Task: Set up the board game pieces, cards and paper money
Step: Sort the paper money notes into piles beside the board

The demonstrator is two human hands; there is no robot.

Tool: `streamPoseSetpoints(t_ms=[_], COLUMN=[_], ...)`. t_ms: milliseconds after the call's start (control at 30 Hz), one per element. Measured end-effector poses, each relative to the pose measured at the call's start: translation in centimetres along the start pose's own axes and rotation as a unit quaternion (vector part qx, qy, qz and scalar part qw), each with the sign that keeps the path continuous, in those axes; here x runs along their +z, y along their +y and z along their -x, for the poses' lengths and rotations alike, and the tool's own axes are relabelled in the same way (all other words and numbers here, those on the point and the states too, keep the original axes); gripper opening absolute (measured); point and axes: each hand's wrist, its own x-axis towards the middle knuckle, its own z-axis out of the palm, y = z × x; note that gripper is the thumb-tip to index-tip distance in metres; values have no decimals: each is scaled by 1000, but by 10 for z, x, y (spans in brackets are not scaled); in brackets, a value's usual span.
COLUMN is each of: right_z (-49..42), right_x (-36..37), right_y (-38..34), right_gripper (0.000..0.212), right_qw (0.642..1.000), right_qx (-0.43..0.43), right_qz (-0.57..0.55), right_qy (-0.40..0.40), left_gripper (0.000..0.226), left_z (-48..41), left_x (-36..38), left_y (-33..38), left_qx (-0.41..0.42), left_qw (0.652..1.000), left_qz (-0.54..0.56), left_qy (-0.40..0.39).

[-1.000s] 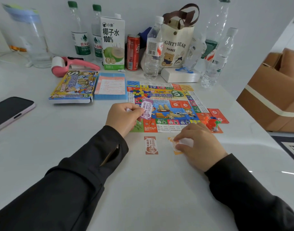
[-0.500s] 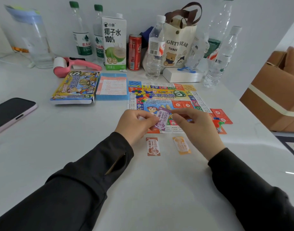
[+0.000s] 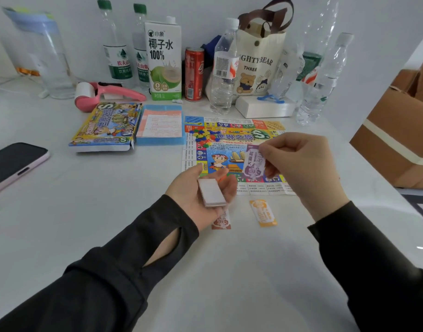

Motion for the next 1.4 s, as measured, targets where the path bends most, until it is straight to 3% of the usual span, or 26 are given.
streamPoseSetpoints(t_ms=[233, 433, 567, 733, 933, 1067, 1200, 1300, 1400], right_z=[4, 2, 4, 13, 19, 19, 16, 13, 11], right_x=[-6, -13, -7, 8, 20, 13, 6, -2, -10], right_y=[-3, 1, 0, -5, -5, -6, 2, 6, 9], right_gripper=[20, 23, 27, 34, 36, 33, 31, 31, 35], right_qw=[996, 998, 992, 982, 985, 993, 997, 1000, 1000], right_qx=[-18, 56, 59, 27, -27, -20, 1, 6, 18], right_qz=[90, 28, 83, 138, 134, 70, 16, -6, -12], right_qy=[2, -27, -76, -123, -100, -88, -69, -27, 2], left_gripper=[24, 48, 30, 40, 37, 40, 25, 39, 27], left_z=[6, 8, 7, 3, 0, 0, 3, 4, 3], left_x=[4, 7, 8, 4, 1, 0, 2, 3, 3], left_y=[2, 8, 3, -1, -2, -1, 0, 0, -1], left_qx=[-22, -11, -18, -38, -48, -54, -61, -47, -25], left_qw=[998, 996, 994, 992, 992, 993, 991, 991, 994], left_qz=[-56, -79, -92, -98, -90, -88, -90, -113, -97], left_qy=[4, -43, -55, -70, -79, -64, -77, -61, -38])
